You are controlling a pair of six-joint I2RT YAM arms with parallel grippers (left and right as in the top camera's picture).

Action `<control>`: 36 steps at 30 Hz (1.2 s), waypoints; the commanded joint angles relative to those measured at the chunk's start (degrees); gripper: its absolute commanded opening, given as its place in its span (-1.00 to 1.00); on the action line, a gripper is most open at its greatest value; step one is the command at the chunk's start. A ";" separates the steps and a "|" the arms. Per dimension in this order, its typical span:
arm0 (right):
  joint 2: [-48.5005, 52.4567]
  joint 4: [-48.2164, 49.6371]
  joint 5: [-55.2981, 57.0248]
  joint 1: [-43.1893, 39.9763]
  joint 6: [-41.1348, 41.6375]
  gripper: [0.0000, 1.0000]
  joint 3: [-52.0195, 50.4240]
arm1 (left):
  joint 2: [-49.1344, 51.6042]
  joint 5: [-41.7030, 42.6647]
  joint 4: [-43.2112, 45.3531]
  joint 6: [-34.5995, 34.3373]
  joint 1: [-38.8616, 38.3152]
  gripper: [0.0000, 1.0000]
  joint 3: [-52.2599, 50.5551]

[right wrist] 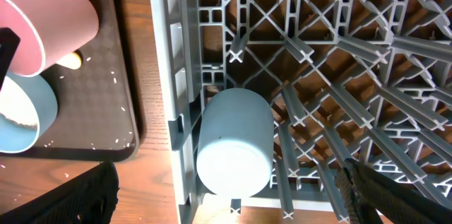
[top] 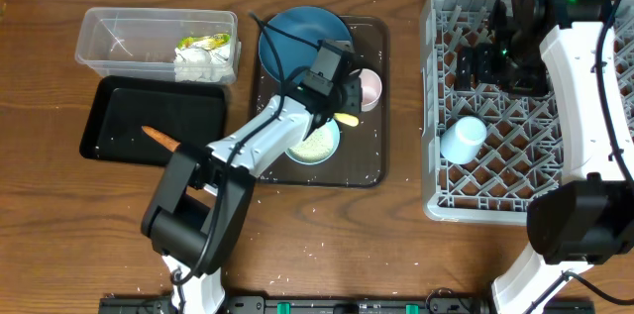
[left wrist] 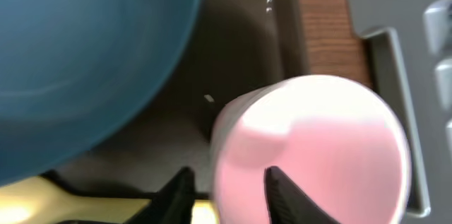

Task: Sort waste into correct bins and load items into the dishwasher rack
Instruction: 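Grasp the pink cup with left gripper and lift it, then hand pink cup from left gripper to right gripper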

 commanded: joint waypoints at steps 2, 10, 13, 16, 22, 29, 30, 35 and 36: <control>-0.39 0.17 -0.04 -0.26 -0.66 0.94 0.92 | 0.61 -0.28 0.31 -1.55 -0.35 -0.85 0.46; -0.39 1.79 -8.37 -0.26 -5.92 0.91 0.92 | -6.45 9.73 -2.01 -4.68 3.76 -0.88 0.50; -0.39 5.29 -21.68 -0.22 -12.85 0.91 0.79 | -11.32 19.41 -3.63 -5.77 8.22 -0.88 0.50; -0.37 7.93 -34.60 0.15 -19.87 0.91 0.52 | -15.96 31.95 -4.48 -7.69 13.99 -0.88 0.48; -0.37 10.69 -56.54 2.36 -32.48 0.91 0.13 | -20.79 53.62 -4.37 -15.23 24.11 -0.87 0.48; -0.37 13.84 -69.31 7.21 -38.75 0.85 0.07 | -21.05 66.18 -4.37 -19.74 26.08 -0.88 0.48; -0.37 14.71 -69.99 8.24 -38.75 0.82 0.07 | -21.05 66.95 -4.39 -20.11 26.08 -0.88 0.48; -0.37 18.05 -70.16 12.61 -38.51 0.72 0.09 | -21.05 68.24 -4.44 -20.81 25.90 -0.88 0.48; -0.37 18.62 -70.14 13.46 -38.53 0.71 0.07 | -21.05 68.39 -4.44 -20.92 25.70 -0.88 0.48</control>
